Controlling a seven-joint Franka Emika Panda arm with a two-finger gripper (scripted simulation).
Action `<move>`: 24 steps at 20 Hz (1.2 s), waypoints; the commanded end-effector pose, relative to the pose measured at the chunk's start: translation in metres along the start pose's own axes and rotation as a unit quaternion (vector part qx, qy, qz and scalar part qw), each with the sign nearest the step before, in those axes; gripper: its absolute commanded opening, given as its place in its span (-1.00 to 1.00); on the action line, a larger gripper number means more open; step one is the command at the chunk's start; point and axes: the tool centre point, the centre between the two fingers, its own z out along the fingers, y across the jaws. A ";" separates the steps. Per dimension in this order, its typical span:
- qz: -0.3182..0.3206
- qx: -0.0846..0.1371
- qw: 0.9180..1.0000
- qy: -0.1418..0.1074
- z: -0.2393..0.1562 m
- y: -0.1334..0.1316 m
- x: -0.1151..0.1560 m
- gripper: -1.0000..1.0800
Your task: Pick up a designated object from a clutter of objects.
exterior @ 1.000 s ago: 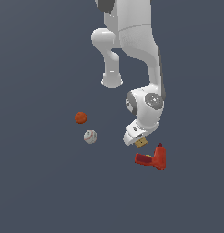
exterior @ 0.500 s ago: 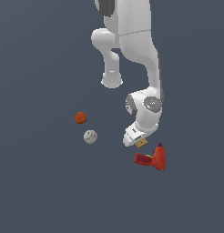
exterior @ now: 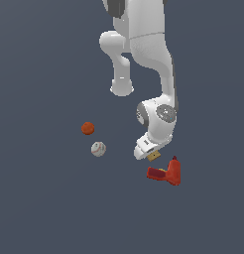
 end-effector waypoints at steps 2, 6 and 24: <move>0.000 0.000 1.000 0.001 -0.006 0.005 -0.001 -1.00; 0.000 0.000 1.000 0.001 -0.021 0.017 -0.003 -1.00; -0.001 0.001 1.000 0.001 -0.177 0.138 -0.028 -1.00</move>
